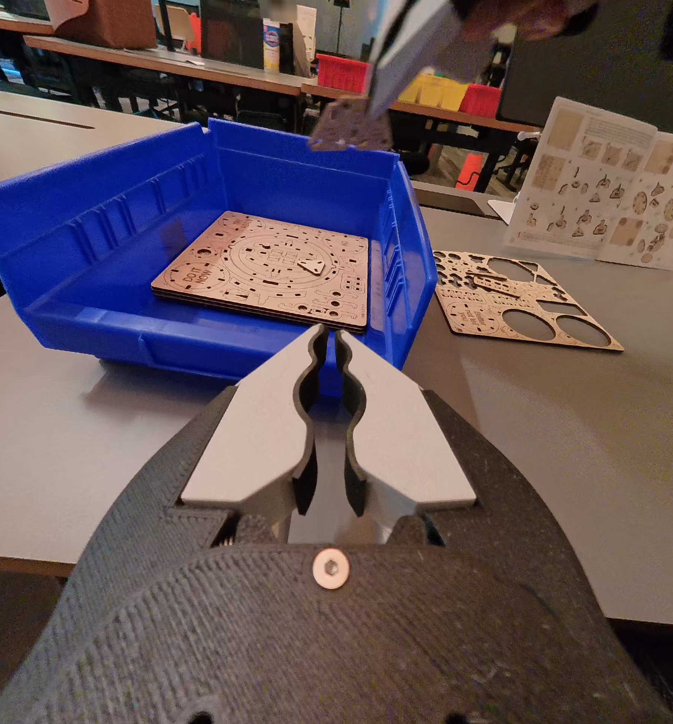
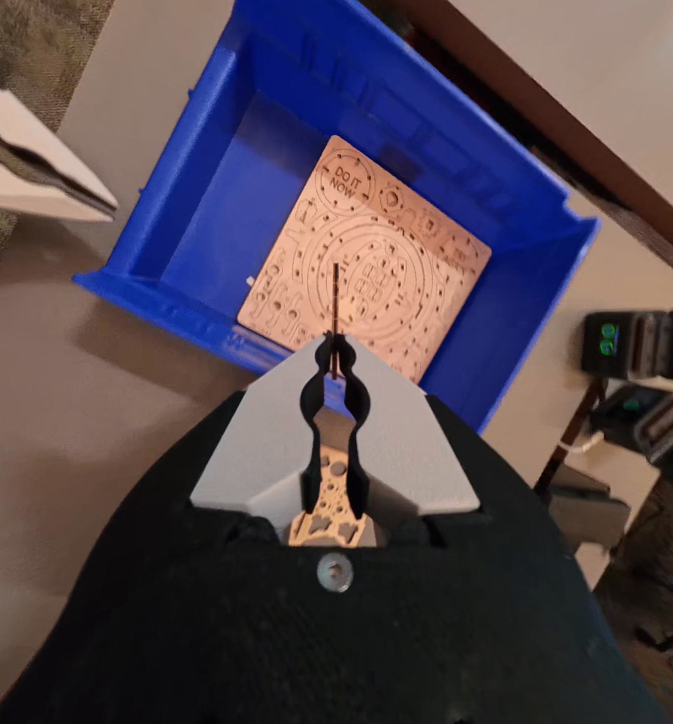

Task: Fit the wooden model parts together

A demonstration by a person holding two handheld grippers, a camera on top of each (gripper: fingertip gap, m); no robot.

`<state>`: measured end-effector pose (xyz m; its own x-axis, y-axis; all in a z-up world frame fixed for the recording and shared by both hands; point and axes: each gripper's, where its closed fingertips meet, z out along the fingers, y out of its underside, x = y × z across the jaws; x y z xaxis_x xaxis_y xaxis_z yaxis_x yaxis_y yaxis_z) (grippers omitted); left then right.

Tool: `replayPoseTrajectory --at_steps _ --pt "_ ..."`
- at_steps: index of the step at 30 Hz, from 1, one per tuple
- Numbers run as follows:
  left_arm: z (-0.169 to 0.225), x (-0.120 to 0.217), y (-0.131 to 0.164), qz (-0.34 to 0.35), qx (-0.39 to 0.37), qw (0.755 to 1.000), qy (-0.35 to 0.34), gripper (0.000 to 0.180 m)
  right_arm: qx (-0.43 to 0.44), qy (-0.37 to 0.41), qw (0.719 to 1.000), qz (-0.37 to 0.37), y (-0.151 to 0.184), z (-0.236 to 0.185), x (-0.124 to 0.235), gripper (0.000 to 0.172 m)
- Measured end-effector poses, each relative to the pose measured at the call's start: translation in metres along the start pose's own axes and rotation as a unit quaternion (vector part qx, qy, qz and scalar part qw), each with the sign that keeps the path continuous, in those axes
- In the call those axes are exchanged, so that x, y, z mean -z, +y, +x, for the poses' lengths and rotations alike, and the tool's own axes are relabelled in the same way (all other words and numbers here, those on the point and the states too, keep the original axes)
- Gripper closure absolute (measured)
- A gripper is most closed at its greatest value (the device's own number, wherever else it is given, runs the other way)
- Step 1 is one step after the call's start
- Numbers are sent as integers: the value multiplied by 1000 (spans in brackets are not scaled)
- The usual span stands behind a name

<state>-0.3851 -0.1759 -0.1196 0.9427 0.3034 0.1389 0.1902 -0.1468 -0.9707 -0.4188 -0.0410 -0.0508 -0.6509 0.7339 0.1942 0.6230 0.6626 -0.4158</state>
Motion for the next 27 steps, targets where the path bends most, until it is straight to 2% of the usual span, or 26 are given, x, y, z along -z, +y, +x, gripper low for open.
replayPoseTrajectory --at_steps 4,6,9,12,15,17,18,20,23,25,27 --pt "3 0 -1 2 5 1000 7 178 -18 70 997 -18 58 -4 35 171" --pt "5 -1 -1 2 3 1000 8 179 -24 100 993 -50 97 -8 40 171" --pt "10 -1 -2 -3 7 1000 20 179 -32 82 990 -107 154 -33 15 171" --pt "13 1 -5 1 -2 1000 19 179 27 125 983 -131 180 -42 -11 171" --pt "13 0 -3 -3 -11 1000 11 179 64 143 980 -120 177 -52 -25 170" --pt "11 -2 0 -10 -10 1000 10 180 48 119 979 -159 187 -60 -29 146" --pt "11 -4 2 -14 -8 1000 10 180 38 112 978 -173 189 -60 -28 144" --pt "11 -6 5 -19 -2 1000 16 180 14 94 983 -155 182 -59 -22 148" --pt "12 -7 7 -21 -1 1000 19 180 -42 71 993 -84 151 -49 -5 148" --pt "12 -7 6 -19 0 1000 21 180 -69 40 996 -27 121 -45 5 143" --pt "12 -6 5 -16 1 1000 22 180 -78 32 996 30 85 -35 15 146"
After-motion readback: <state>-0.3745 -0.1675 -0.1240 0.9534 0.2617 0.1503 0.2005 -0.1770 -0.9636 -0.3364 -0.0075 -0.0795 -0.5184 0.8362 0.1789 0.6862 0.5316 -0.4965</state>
